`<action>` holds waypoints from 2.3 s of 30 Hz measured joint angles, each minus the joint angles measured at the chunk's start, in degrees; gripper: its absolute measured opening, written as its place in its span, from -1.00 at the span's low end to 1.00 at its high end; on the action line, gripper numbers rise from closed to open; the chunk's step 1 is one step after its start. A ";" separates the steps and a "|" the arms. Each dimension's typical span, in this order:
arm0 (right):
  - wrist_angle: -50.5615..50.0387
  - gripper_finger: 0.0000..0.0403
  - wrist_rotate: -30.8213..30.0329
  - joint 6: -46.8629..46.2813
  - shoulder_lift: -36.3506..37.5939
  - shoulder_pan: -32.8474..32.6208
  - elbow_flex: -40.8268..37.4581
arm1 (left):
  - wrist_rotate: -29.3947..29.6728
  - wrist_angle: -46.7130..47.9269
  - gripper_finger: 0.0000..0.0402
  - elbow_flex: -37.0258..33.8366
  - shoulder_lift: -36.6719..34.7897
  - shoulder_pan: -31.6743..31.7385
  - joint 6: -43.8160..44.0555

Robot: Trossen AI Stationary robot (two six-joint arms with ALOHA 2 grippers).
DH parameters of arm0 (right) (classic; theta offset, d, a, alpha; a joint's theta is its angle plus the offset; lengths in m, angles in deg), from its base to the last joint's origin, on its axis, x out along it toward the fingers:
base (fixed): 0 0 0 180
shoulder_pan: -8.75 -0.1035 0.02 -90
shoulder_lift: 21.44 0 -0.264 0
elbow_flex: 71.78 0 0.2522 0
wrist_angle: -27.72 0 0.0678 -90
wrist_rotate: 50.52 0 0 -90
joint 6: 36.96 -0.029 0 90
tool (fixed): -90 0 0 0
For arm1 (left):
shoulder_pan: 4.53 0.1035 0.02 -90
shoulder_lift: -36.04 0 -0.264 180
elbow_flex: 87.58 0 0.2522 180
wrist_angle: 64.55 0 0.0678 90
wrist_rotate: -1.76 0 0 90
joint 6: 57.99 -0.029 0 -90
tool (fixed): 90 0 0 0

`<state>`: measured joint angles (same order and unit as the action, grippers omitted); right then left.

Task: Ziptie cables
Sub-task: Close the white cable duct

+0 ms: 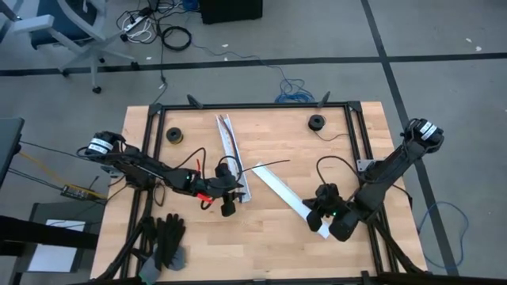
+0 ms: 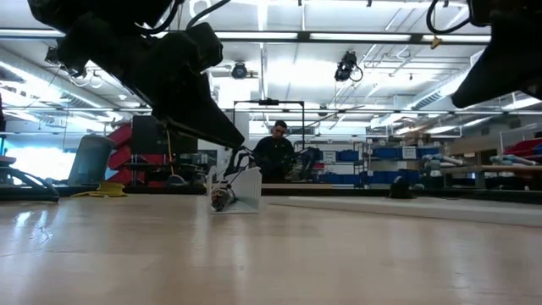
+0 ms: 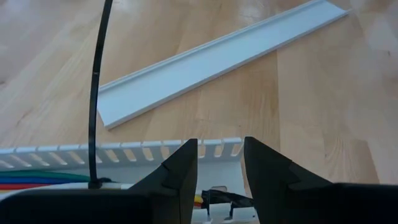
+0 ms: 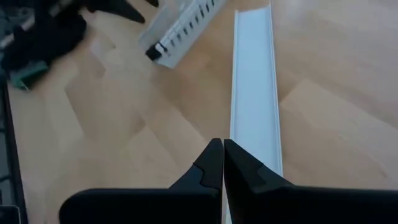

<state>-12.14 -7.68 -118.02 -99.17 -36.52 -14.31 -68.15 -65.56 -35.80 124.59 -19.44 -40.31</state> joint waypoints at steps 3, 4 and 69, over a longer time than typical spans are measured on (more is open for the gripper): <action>-0.13 -1.00 0.70 0.27 0.00 0.68 -0.12 | 0.02 -0.05 -0.47 0.00 0.00 0.00 -0.04; 0.00 -1.00 0.70 0.29 0.00 0.77 -0.42 | 0.02 -0.22 -0.47 0.00 0.00 0.00 -0.04; -5.44 -0.03 27.13 -3.47 -19.67 3.24 2.21 | 1.16 -1.31 -0.47 -0.01 -0.02 -0.20 0.57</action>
<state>-17.57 19.45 -121.50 -118.85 -33.28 -12.11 -66.98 -66.87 -35.81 124.57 -19.64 -39.74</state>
